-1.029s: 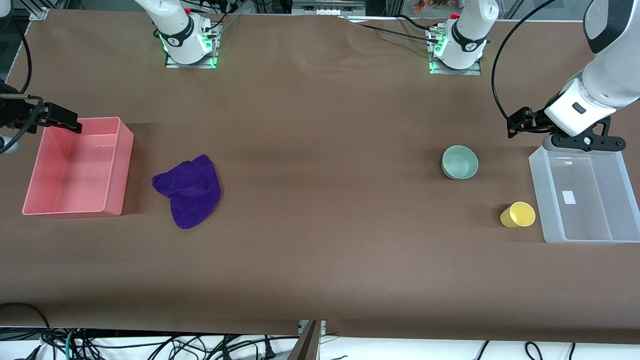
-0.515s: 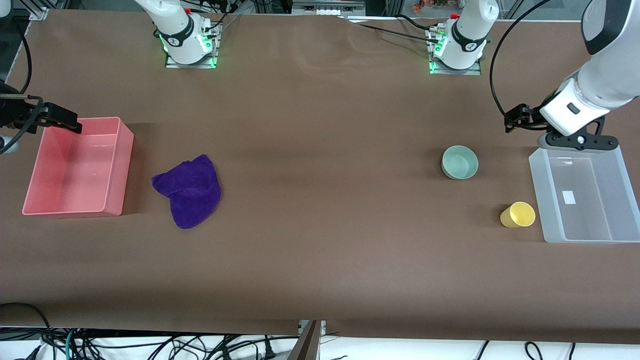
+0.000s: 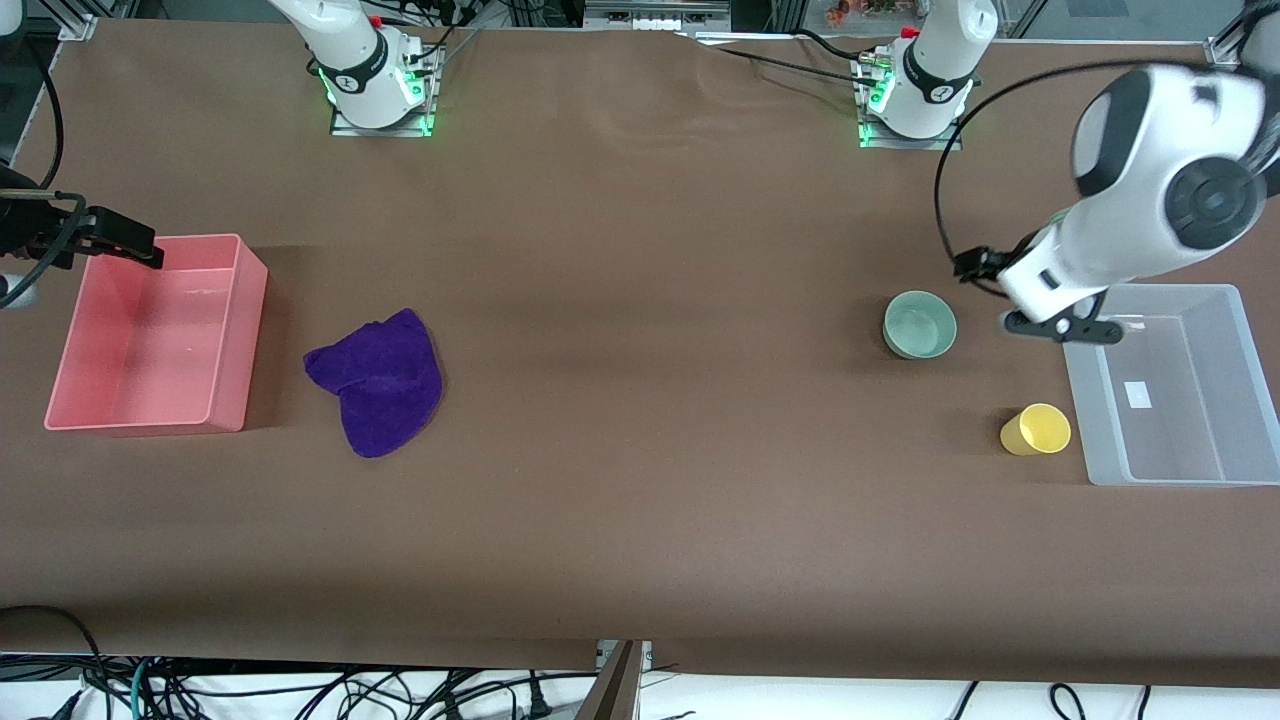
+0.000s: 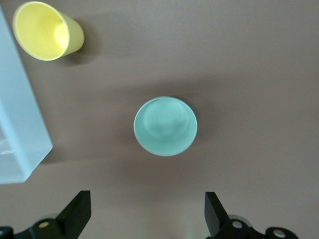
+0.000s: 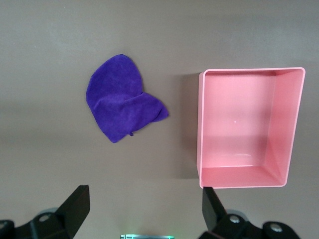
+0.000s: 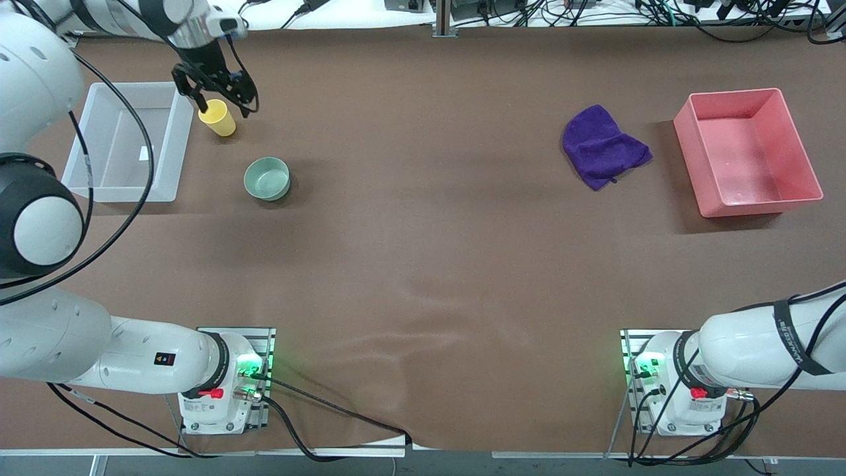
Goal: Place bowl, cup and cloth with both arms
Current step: 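Grasp the green bowl with the left gripper while the right gripper reaches the cloth, then carry the bowl into the clear bin while the right gripper grasps the cloth, then grasp the yellow cup with the left gripper while the right gripper drops the cloth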
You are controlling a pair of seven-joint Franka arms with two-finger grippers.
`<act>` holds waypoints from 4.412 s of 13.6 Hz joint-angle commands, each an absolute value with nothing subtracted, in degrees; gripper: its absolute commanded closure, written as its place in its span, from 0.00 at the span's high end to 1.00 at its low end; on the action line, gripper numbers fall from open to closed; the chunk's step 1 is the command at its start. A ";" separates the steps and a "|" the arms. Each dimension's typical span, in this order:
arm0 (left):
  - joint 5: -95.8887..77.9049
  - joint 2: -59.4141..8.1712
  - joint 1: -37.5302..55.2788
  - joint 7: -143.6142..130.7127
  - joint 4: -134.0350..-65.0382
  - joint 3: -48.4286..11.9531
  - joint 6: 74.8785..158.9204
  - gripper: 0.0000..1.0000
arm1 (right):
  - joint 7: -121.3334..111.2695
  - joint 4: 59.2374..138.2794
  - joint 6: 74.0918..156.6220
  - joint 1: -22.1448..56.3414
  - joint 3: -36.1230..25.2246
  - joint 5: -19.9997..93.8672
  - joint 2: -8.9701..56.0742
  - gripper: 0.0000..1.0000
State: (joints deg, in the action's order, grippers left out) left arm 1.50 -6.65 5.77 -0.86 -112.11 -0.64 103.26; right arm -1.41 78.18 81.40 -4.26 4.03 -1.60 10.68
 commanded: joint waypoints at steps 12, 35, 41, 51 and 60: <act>0.97 -23.55 2.20 47.28 -122.34 -0.53 136.14 0.01 | -1.49 96.04 115.01 -2.64 6.76 -0.26 28.48 1.00; 8.97 -35.74 -25.38 76.54 -79.20 0.00 102.37 0.00 | -3.68 116.28 143.17 -0.79 8.17 -6.42 28.39 0.00; 7.91 -44.11 -29.00 76.90 -79.54 -0.09 115.92 0.00 | -5.53 102.00 121.09 -0.97 7.82 -6.42 26.46 0.00; 6.06 -36.56 -24.45 75.85 -77.70 -7.55 110.04 1.00 | -41.43 70.22 76.55 -1.67 -13.07 -8.61 25.75 0.00; 6.06 -45.25 -16.70 76.64 -77.43 -7.82 115.31 0.92 | -42.82 85.42 87.44 -3.69 -18.02 -3.35 28.12 0.00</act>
State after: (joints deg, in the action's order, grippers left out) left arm 7.03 -43.97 -16.35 75.21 -77.96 -8.01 114.91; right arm -43.98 81.42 85.41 -3.59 -17.60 -5.49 29.14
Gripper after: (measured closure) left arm 0.009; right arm 0.947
